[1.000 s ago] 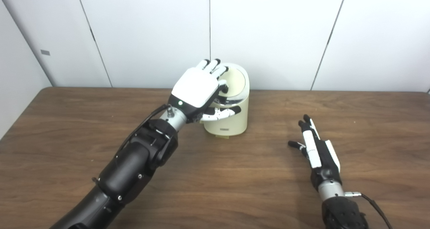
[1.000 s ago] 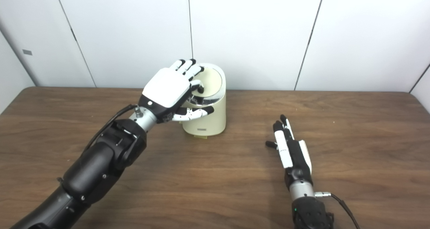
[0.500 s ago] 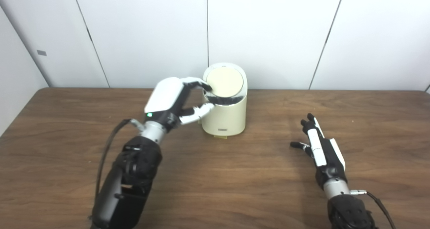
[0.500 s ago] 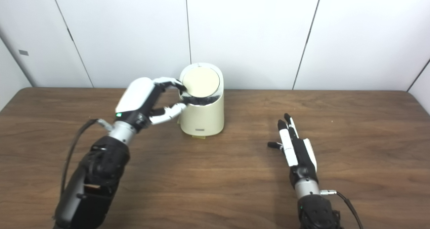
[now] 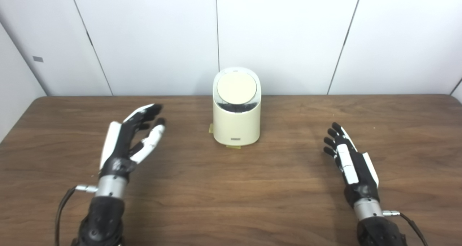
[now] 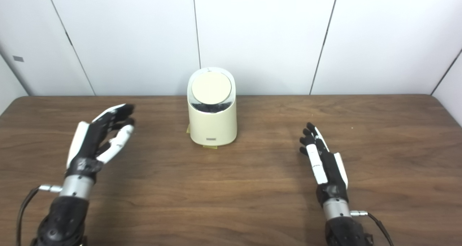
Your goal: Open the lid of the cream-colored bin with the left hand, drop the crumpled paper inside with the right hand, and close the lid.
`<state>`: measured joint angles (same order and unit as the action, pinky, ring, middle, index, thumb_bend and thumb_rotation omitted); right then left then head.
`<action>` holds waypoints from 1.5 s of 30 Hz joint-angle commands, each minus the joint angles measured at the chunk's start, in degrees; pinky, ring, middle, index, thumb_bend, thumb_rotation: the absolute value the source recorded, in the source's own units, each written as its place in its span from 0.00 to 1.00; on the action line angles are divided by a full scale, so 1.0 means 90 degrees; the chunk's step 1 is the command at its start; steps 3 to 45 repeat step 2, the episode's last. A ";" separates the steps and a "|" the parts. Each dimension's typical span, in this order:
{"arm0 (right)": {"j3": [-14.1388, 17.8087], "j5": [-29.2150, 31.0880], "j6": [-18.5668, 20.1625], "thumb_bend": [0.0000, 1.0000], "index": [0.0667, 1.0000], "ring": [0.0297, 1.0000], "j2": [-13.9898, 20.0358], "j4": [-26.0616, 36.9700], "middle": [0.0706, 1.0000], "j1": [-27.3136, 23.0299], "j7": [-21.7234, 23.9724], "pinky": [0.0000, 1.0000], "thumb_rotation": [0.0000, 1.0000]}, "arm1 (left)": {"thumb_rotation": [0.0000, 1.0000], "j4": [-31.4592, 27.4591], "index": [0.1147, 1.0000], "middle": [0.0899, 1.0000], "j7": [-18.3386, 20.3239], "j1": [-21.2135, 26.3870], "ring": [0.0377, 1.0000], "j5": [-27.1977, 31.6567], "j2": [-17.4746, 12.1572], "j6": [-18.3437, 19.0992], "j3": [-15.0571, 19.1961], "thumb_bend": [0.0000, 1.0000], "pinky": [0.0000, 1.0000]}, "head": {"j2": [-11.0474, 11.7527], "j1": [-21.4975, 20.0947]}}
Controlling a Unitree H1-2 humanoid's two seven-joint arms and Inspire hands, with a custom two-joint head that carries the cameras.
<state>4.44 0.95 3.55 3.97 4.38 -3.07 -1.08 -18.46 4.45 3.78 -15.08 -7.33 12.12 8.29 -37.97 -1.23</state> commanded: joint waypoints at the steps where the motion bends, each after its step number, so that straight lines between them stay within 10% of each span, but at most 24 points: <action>1: 0.0129 0.0273 -0.0475 0.58 0.91 0.90 -0.0011 0.0030 0.92 -0.0166 0.0065 0.86 0.88 | 0.52 -0.0091 0.81 0.78 -0.0067 -0.0009 0.80 0.0530 0.0106 -0.0252 0.0076 0.31 0.77 | -0.0014 -0.0005; 45: 0.0157 0.0361 -0.0536 0.59 0.91 0.90 -0.0022 0.0004 0.92 -0.0164 0.0075 0.86 0.87 | 0.54 -0.0077 0.81 0.78 -0.0062 -0.0092 0.81 0.0651 0.0116 -0.0251 0.0086 0.32 0.82 | -0.0014 -0.0005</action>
